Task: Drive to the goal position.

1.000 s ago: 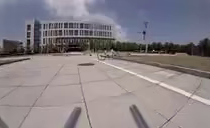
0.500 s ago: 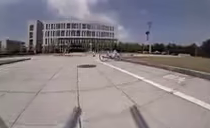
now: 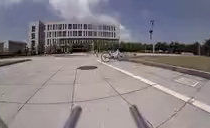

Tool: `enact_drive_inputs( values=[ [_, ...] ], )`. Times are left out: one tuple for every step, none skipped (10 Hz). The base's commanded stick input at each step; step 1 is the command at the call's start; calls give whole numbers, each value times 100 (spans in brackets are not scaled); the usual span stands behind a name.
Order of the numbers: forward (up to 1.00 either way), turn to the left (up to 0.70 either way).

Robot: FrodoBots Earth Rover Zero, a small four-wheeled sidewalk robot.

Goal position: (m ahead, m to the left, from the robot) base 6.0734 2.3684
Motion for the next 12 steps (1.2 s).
enact_drive_inputs(
  values=[
    [70, 3],
    [70, 3],
    [70, 3],
    [70, 3],
    [70, 3],
    [70, 3],
    [70, 3],
    [70, 3],
    [70, 3],
    [70, 3],
    [70, 3],
    [70, 3]
  ],
)
